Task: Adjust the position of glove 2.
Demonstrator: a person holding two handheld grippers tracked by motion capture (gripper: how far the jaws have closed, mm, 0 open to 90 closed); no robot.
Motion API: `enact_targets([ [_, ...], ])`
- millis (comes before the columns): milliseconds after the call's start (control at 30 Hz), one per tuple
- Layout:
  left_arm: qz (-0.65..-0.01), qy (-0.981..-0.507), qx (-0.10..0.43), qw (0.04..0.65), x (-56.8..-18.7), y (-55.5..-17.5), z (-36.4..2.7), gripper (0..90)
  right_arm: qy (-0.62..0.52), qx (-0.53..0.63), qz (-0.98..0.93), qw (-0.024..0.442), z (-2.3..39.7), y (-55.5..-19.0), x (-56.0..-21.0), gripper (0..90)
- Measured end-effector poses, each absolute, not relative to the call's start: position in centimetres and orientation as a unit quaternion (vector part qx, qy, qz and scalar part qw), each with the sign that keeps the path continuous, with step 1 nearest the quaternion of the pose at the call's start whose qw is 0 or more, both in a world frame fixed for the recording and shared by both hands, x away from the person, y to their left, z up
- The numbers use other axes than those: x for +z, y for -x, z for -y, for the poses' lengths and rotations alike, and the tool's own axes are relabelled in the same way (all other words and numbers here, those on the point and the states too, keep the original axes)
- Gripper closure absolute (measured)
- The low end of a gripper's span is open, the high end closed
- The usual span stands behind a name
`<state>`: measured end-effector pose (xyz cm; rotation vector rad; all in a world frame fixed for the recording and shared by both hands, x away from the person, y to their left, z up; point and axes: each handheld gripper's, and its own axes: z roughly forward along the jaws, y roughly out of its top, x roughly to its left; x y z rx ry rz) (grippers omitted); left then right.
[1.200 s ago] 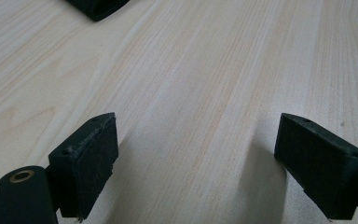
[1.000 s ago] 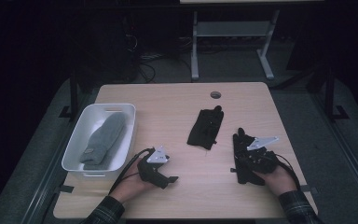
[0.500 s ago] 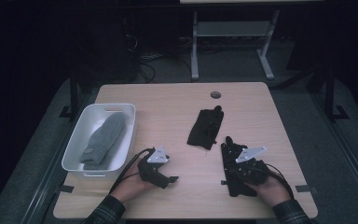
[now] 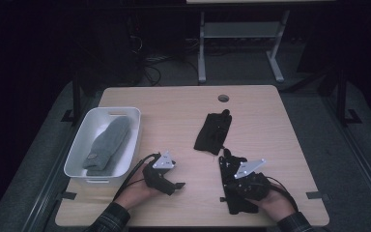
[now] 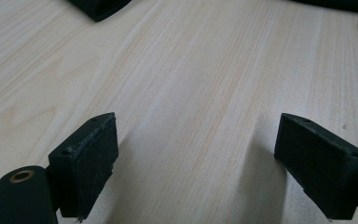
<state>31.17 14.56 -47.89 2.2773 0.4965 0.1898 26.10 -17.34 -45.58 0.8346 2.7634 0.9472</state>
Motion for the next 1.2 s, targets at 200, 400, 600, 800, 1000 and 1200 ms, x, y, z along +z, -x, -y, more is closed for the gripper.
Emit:
enact_targets([
  [200, -0.196, -0.896, 0.075, 0.391, -47.9, -31.2, -14.5, 12.4, -0.264, 0.318, -0.910, 0.038, 16.7, -25.6, -45.5, 84.1],
  [400, -0.192, -0.898, 0.077, 0.388, -47.9, -31.2, -14.6, 12.4, -0.292, 0.354, -0.886, 0.067, 19.1, -26.5, -44.6, 63.0],
  [600, -0.190, -0.900, 0.076, 0.385, -47.8, -31.3, -14.6, 12.4, -0.338, 0.373, -0.856, 0.118, 22.3, -27.6, -44.8, 40.1],
  [800, -0.191, -0.900, 0.076, 0.385, -47.8, -31.3, -14.6, 12.5, -0.389, 0.364, -0.834, 0.144, 25.5, -29.1, -45.9, 26.4],
  [1000, -0.191, -0.900, 0.076, 0.385, -47.8, -31.3, -14.6, 12.4, -0.430, 0.354, -0.816, 0.156, 27.5, -30.1, -47.3, 16.1],
  [1200, -0.190, -0.900, 0.078, 0.384, -47.8, -31.3, -14.6, 12.4, -0.449, 0.349, -0.806, 0.164, 28.2, -30.5, -48.0, 15.5],
])
